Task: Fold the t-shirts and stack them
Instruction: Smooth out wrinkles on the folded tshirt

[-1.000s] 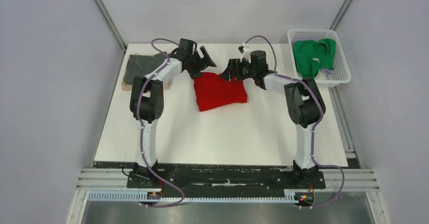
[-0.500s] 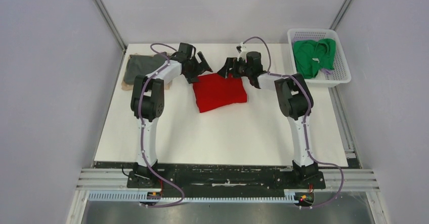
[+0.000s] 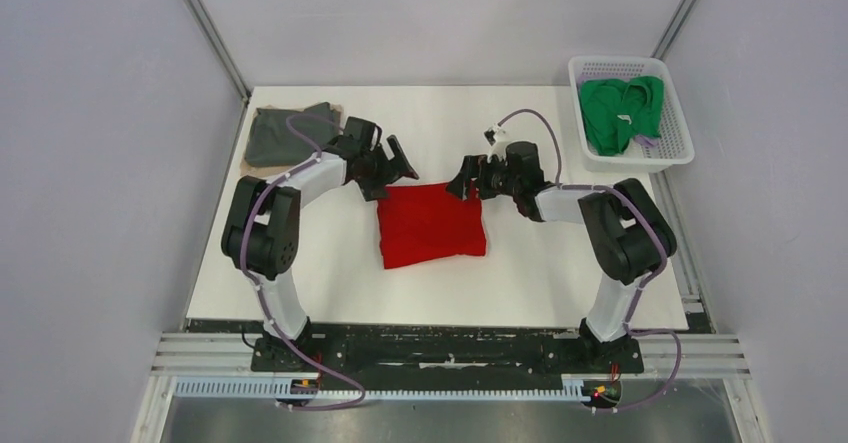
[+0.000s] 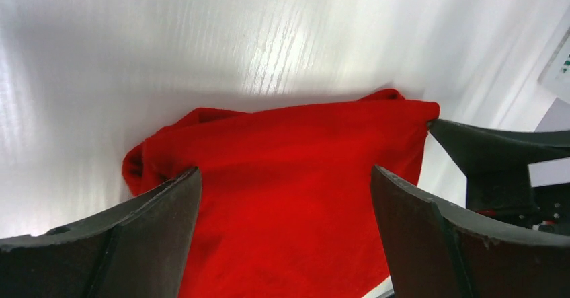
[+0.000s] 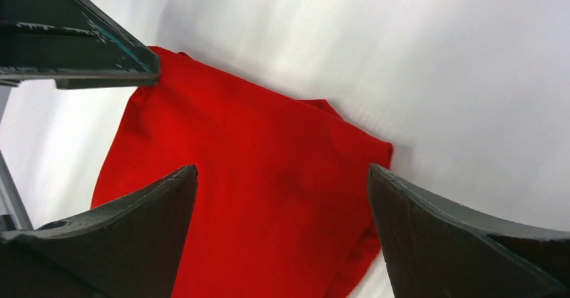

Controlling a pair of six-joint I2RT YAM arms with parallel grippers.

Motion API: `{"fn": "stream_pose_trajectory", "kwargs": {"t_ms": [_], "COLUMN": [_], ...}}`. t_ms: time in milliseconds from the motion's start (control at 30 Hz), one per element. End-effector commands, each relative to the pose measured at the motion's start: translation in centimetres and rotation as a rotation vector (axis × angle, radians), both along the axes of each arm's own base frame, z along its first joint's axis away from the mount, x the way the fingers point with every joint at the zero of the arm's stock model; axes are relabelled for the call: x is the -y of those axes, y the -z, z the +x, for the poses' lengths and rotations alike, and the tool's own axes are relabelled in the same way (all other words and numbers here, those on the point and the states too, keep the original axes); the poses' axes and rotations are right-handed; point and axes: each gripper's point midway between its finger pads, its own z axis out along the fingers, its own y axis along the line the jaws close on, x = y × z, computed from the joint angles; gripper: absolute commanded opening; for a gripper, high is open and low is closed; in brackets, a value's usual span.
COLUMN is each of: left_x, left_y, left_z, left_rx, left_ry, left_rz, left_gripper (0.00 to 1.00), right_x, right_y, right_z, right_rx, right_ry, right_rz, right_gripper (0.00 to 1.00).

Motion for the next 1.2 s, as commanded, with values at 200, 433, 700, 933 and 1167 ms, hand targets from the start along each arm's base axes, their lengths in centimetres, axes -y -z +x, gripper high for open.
{"fn": "stream_pose_trajectory", "kwargs": {"t_ms": [200,433,700,933,1167], "left_x": [-2.2,4.5,4.7,1.7,0.5], "left_y": [-10.6,-9.3,-0.9,3.8,3.0], "left_z": [-2.8,-9.5,-12.4,-14.5,-14.9], "left_rx": [0.233,0.223,0.021,-0.068,-0.057], "left_ry": [-0.005,0.184,0.183,0.129,0.124], "left_rz": [0.032,-0.249,-0.257,-0.142,-0.114], "left_gripper": [1.00,1.00,1.00,1.00,1.00], "right_x": [-1.9,-4.8,-3.5,-0.8,-0.5], "right_y": [-9.9,-10.5,-4.4,-2.7,-5.1], "right_z": [-4.6,-14.3,-16.7,-18.4,-19.1], "right_rx": [0.206,0.197,0.064,-0.045,-0.034], "right_ry": [-0.177,-0.411,-0.362,-0.259,-0.297], "right_rz": [0.056,0.216,0.308,0.488,0.634], "right_gripper": [0.98,0.98,0.98,0.98,0.98]}}
